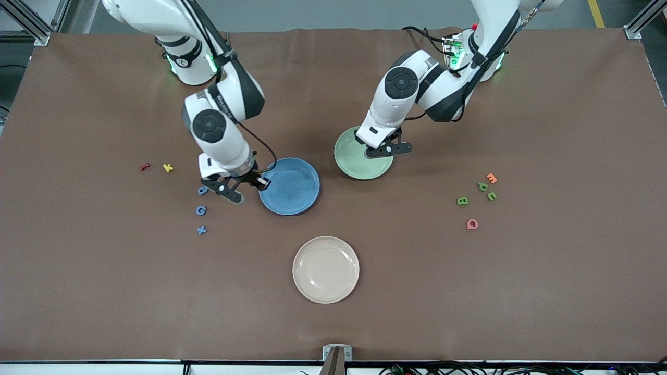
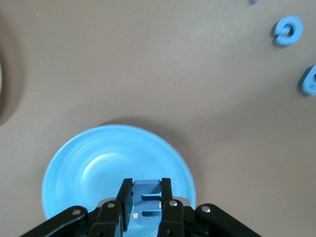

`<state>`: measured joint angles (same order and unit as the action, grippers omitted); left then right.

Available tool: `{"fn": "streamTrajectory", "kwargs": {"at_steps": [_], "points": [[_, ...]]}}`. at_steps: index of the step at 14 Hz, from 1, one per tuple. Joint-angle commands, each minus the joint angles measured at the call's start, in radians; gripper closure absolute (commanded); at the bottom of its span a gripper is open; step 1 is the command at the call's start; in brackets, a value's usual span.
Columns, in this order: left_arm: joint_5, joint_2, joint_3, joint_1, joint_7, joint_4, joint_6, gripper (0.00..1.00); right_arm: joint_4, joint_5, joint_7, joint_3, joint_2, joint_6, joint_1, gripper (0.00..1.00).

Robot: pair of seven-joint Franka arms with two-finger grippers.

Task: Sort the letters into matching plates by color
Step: 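Drop the N on the green plate while the right gripper drops E, then grasp the green B with the left gripper while the right gripper grasps the blue C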

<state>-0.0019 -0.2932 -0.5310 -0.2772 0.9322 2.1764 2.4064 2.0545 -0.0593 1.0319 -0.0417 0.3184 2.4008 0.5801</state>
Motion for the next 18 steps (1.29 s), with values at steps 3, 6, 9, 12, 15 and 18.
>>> {"fn": "streamTrajectory", "kwargs": {"at_steps": [3, 6, 9, 12, 15, 18], "points": [[0.051, -0.052, 0.002, -0.016, 0.059, 0.028, 0.089, 0.82, -0.017, -0.011, 0.095, -0.012, 0.08, 0.086, 0.053, 1.0], [0.124, -0.086, 0.002, -0.016, 0.129, 0.028, 0.112, 0.82, -0.043, -0.011, 0.14, -0.012, 0.136, 0.101, 0.083, 1.0], [0.134, -0.098, 0.002, -0.02, 0.14, 0.03, 0.112, 0.81, -0.074, -0.01, 0.165, -0.012, 0.177, 0.106, 0.092, 0.99], [0.135, -0.103, 0.002, -0.022, 0.14, 0.03, 0.112, 0.72, -0.083, -0.01, 0.165, -0.012, 0.191, 0.104, 0.092, 0.21], [0.171, -0.103, -0.001, -0.014, 0.139, 0.033, 0.112, 0.0, -0.088, -0.008, 0.162, -0.014, 0.189, 0.1, 0.104, 0.0], [0.171, -0.081, -0.001, 0.006, 0.126, 0.031, 0.105, 0.0, -0.099, 0.007, 0.123, -0.017, 0.183, 0.087, 0.087, 0.0]]}}
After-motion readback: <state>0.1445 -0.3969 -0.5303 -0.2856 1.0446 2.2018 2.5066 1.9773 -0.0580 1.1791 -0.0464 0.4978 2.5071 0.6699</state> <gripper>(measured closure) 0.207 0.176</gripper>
